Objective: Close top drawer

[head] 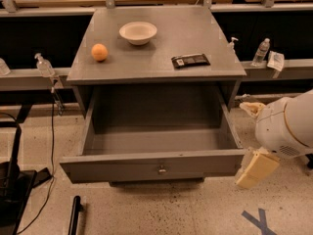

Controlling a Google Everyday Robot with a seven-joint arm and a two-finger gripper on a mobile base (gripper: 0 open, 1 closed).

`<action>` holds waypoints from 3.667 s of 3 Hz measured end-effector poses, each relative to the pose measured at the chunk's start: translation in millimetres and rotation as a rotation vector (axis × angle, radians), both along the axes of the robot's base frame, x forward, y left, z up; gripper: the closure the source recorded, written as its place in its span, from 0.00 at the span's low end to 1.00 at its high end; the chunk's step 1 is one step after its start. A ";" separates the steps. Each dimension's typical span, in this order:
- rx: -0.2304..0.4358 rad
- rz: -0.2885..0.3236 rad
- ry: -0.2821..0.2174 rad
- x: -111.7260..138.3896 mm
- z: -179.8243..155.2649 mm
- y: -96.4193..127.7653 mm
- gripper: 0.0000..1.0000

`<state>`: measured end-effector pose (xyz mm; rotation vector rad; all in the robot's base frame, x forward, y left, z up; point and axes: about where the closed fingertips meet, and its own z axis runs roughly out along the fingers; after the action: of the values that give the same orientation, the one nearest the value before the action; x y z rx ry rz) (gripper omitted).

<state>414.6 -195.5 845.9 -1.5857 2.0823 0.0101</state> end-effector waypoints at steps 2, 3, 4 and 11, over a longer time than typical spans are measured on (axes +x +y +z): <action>0.032 0.024 -0.036 5.1 -12.6 4.6 0.00; 0.051 0.128 -0.099 17.7 -58.7 33.1 0.00; 0.036 0.206 -0.134 26.4 -86.4 53.4 0.00; -0.088 0.152 -0.186 163.0 -185.0 76.2 0.00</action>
Offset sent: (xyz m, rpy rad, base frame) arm 0.0148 0.0112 -0.0375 0.0962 -0.1056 0.0660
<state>577.6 -119.3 660.9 -1.7249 1.8395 -0.1716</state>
